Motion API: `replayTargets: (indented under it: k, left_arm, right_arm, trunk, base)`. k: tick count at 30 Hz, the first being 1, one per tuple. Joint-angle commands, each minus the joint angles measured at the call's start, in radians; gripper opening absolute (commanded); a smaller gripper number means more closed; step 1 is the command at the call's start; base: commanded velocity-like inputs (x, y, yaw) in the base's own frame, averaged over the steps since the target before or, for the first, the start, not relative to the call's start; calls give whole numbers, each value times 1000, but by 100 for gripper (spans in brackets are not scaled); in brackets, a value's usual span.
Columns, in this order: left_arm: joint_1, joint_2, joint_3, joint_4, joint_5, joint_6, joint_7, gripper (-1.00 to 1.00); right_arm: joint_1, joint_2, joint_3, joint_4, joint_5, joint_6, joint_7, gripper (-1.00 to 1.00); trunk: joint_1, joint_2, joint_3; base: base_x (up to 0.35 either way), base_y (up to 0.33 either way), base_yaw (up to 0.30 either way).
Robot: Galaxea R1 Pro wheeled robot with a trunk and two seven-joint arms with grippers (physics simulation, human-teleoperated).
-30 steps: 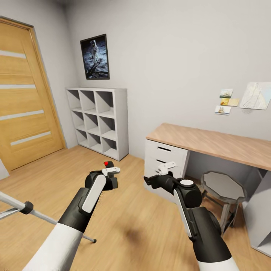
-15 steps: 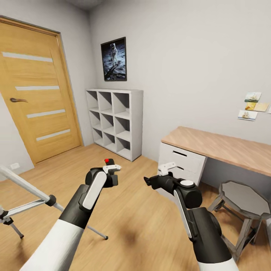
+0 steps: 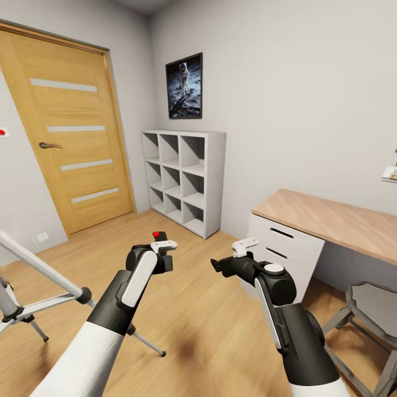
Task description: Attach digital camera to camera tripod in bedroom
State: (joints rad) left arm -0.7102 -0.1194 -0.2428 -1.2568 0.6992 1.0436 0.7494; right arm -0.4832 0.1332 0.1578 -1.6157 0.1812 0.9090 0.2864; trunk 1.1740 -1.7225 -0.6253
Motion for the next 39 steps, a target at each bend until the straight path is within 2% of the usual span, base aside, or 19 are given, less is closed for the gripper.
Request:
replayTargets:
  k: [1,10,25,39]
  left_arm:
    - [-1,0,0,-1,8,4,8,-100]
    - [0,1,0,-1,7,4,10,-100]
    - [1,2,1,-1,5,4,11,-100]
    - [1,2,2,-1,5,4,11,-100]
  right_arm:
    - [-1,0,0,-1,11,4,8,100]
    - [-1,0,0,-1,11,4,8,100]
    - [-1,0,0,-1,11,4,8,100]
    - [0,0,0,-1,11,4,8,100]
  trunk:
    - [0,-1,-1]
    - [0,-1,-1]
    - [0,-1,-1]
    - [0,-1,-1]
  base:
    - [304,-122,19]
    - [316,-143,64]
    - [320,-152,229]
    - [297,-210,33]
